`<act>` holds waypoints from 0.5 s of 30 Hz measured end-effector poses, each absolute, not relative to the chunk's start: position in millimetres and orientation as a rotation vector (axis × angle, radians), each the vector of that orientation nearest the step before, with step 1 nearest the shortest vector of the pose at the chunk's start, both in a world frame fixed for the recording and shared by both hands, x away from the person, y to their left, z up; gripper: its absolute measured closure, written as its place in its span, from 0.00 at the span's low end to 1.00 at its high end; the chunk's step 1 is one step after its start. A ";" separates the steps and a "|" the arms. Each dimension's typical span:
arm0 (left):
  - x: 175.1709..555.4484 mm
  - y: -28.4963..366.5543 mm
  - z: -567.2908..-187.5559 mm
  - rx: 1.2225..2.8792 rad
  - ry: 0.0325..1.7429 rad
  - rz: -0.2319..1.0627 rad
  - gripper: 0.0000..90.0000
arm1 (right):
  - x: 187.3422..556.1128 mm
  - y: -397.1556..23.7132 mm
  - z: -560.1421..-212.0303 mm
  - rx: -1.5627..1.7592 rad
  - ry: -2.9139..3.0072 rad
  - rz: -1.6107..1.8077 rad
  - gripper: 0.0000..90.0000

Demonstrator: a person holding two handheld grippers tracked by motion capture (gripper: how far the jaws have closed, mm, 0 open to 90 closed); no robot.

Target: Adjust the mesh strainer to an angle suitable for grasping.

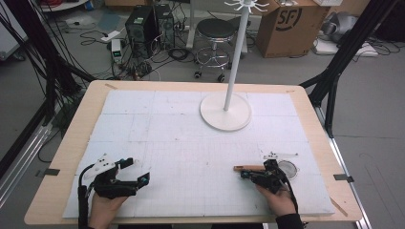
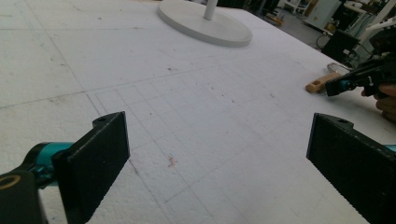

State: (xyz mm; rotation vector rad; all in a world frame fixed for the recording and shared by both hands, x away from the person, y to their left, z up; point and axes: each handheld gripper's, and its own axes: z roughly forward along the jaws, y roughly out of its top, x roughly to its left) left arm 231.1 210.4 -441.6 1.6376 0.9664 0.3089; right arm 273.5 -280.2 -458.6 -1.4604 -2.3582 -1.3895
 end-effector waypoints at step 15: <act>230.7 207.4 -443.9 1.653 0.961 0.300 0.07 | 282.1 -274.4 -459.1 -1.467 -2.416 -1.342 0.99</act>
